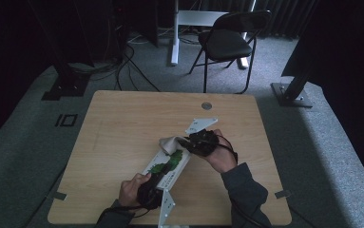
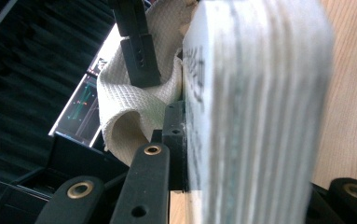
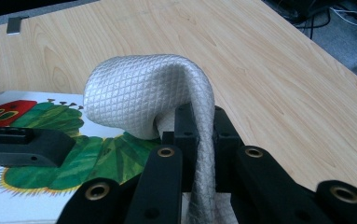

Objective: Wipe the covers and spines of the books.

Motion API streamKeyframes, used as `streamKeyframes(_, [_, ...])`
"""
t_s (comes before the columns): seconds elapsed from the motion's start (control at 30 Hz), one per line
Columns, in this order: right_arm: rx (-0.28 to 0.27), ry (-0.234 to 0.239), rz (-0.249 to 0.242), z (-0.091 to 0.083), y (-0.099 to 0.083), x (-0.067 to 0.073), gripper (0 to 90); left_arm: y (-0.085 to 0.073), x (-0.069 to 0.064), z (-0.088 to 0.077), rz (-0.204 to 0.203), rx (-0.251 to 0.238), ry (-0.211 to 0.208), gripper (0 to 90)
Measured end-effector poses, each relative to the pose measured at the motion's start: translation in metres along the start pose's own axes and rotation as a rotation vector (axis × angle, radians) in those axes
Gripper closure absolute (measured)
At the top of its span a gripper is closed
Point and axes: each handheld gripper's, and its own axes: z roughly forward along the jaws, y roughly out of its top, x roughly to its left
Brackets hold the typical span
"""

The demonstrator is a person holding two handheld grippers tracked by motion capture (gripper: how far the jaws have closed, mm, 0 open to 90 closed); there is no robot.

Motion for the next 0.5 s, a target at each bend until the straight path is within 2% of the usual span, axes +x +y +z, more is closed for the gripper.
streamKeyframes(0.5, [-0.013, -0.024, 0.032, -0.0064, -0.0062, -0.0077, 84.6, -0.0007, 0.0041, -0.0009, -0.037, -0.008, -0.019, 77.8])
